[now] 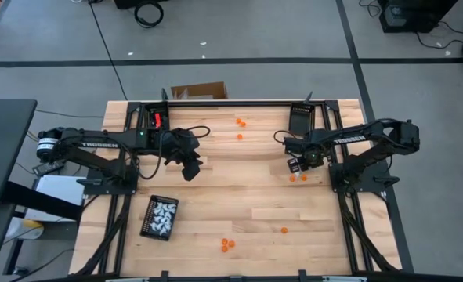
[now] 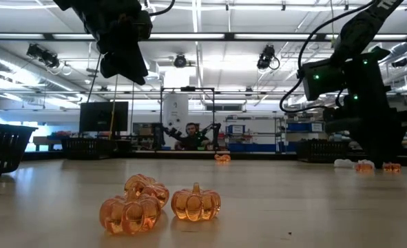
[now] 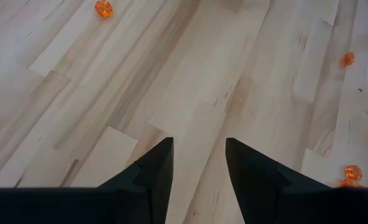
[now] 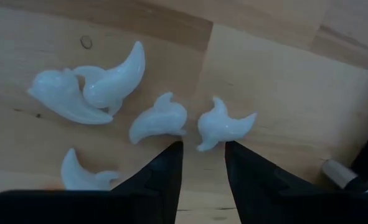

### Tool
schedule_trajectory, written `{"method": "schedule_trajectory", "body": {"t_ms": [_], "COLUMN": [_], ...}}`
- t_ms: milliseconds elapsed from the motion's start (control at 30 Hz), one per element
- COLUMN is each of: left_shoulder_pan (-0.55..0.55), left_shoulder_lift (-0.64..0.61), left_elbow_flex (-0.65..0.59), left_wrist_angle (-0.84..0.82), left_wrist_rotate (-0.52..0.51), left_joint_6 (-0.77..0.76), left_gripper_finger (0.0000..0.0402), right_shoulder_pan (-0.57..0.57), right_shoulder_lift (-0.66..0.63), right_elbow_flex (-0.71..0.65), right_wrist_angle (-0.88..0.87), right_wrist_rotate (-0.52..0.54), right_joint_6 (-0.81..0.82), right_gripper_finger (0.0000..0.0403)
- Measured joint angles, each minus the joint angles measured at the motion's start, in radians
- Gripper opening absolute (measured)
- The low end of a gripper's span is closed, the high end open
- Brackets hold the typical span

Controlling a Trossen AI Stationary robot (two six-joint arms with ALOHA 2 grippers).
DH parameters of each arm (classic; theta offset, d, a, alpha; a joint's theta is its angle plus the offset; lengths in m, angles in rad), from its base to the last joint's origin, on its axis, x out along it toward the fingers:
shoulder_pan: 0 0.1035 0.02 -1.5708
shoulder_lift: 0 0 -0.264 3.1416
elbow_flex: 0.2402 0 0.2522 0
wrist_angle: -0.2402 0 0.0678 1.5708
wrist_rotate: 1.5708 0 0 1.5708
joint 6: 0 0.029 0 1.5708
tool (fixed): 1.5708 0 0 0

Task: Sort Halloween decoration
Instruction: Put the white ghost toy into the bottom black basket

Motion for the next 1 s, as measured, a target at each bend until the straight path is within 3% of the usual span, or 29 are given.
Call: {"method": "schedule_trajectory", "body": {"t_ms": [500,833,1000], "left_shoulder_pan": [0.0,0.002,0.021], "left_shoulder_lift": [0.0,0.0,0.0], "left_elbow_flex": [0.0,0.0,0.0], "left_wrist_angle": [-0.003,-0.004,-0.004], "left_wrist_rotate": [0.001,-0.009,-0.012], "left_joint_6": [-0.035,-0.035,-0.048], "left_gripper_finger": [0.0155,0.0155,0.0155], "right_shoulder_pan": [-0.017,-0.078,-0.133], "right_shoulder_lift": [0.005,0.005,0.005], "right_elbow_flex": [0.089,0.089,0.089], "right_wrist_angle": [-0.08,-0.069,-0.041], "right_wrist_rotate": [0.029,0.1,0.086], "right_joint_6": [-0.191,-0.28,-0.371], "right_gripper_finger": [0.0136,0.0185,0.0198]}}
